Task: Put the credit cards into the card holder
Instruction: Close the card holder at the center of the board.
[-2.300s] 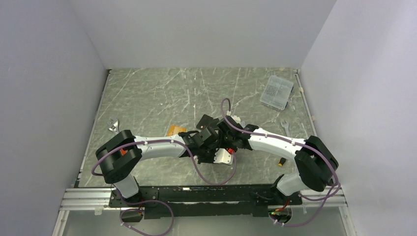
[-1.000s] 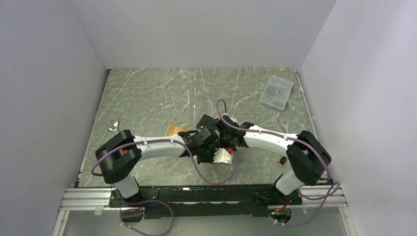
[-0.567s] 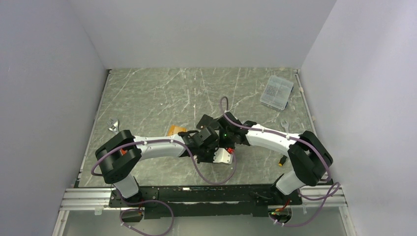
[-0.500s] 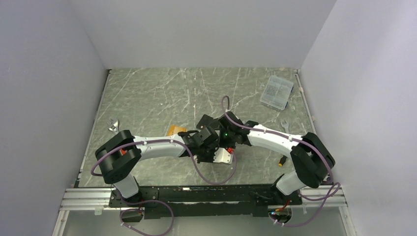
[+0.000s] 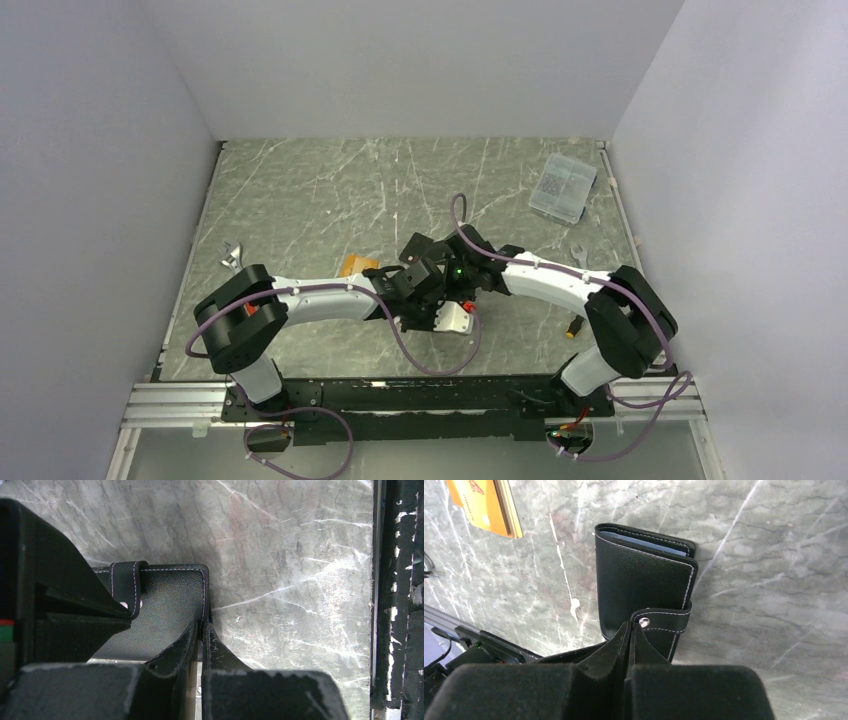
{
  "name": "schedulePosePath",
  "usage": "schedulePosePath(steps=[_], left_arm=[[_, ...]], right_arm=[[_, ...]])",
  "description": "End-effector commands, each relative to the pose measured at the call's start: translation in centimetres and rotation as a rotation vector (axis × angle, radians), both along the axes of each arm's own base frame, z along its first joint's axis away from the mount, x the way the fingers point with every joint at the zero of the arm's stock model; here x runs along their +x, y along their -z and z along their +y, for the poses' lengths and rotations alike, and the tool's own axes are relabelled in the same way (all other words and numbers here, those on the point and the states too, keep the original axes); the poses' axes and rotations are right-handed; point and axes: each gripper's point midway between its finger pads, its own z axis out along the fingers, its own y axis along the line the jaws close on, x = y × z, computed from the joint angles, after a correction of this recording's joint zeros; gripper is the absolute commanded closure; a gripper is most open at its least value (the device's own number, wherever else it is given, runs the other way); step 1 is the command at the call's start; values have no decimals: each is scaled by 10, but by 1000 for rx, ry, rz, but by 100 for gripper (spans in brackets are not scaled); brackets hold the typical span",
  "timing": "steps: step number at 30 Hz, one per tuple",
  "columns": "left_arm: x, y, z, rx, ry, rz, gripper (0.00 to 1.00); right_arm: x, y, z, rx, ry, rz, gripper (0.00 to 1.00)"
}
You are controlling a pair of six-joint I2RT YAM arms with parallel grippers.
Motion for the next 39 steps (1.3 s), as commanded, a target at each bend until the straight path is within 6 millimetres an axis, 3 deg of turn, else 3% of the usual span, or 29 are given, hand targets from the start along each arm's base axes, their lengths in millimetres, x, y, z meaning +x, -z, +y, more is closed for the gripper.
schedulePosePath(steps=[1, 19, 39], left_arm=[[-10, 20, 20, 93, -1, 34, 95], [-11, 19, 21, 95, 1, 38, 95], [-11, 18, 21, 96, 4, 40, 96]], right_arm=[[7, -8, 18, 79, -4, -20, 100], [-1, 14, 0, 15, 27, 37, 100], [-4, 26, 0, 29, 34, 68, 100]])
